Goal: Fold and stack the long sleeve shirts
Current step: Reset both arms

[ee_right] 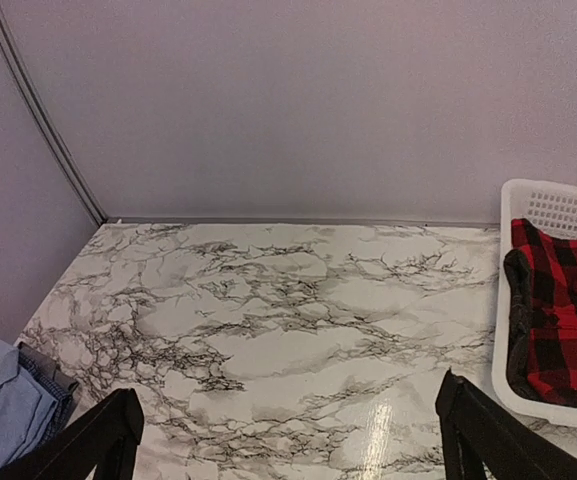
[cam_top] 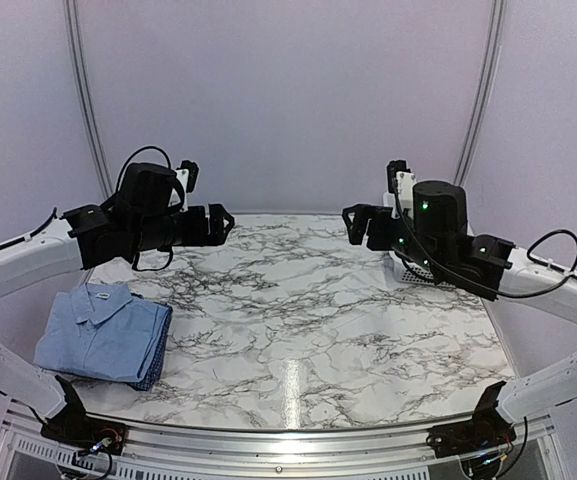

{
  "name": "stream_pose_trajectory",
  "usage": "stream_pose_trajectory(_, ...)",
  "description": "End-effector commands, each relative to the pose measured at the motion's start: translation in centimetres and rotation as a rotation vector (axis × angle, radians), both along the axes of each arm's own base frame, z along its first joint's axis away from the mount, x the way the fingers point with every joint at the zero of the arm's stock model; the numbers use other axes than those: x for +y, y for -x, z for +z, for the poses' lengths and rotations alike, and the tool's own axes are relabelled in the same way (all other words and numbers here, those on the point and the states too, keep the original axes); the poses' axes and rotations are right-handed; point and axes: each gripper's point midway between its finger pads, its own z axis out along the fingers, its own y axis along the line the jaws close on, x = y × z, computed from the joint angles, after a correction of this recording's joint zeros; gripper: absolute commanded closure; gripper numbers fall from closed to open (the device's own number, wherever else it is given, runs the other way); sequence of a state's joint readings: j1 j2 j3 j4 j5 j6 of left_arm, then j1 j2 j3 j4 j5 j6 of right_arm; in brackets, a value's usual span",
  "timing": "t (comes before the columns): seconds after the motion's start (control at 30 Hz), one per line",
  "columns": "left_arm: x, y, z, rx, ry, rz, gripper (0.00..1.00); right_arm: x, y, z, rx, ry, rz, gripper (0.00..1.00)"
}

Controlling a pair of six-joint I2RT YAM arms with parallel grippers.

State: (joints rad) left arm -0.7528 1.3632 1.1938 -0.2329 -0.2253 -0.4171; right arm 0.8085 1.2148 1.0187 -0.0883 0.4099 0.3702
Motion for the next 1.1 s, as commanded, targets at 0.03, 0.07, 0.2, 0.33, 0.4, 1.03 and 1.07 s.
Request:
stream_pose_trajectory(0.03,1.0,-0.1,3.0,-0.088,0.011,0.025,0.01,-0.9,-0.2,3.4,-0.077,-0.010,-0.027,0.01)
stream_pose_trajectory(0.07,1.1,-0.1,3.0,-0.089,0.011,0.029,0.01,-0.9,-0.2,3.4,-0.076,-0.006,-0.026,0.01)
stream_pose_trajectory(0.2,1.2,-0.1,2.9,-0.085,0.016,0.039,0.01,-0.7,-0.3,3.4,-0.076,-0.001,-0.021,0.01)
stream_pose_trajectory(0.33,1.5,-0.2,3.1,-0.089,0.019,0.048,0.01,-0.5,-0.3,3.6,-0.081,-0.001,-0.011,0.02)
stream_pose_trajectory(0.4,1.6,-0.2,3.2,-0.091,0.018,0.052,0.01,-0.6,-0.3,3.7,-0.082,0.001,-0.014,0.01)
stream_pose_trajectory(1.03,1.9,-0.4,3.4,-0.091,0.024,0.064,0.01,-0.1,-0.5,3.3,-0.076,0.007,-0.004,0.01)
stream_pose_trajectory(1.07,2.0,-0.4,3.5,-0.094,0.023,0.066,0.01,-0.1,-0.5,3.3,-0.078,0.005,-0.004,0.01)
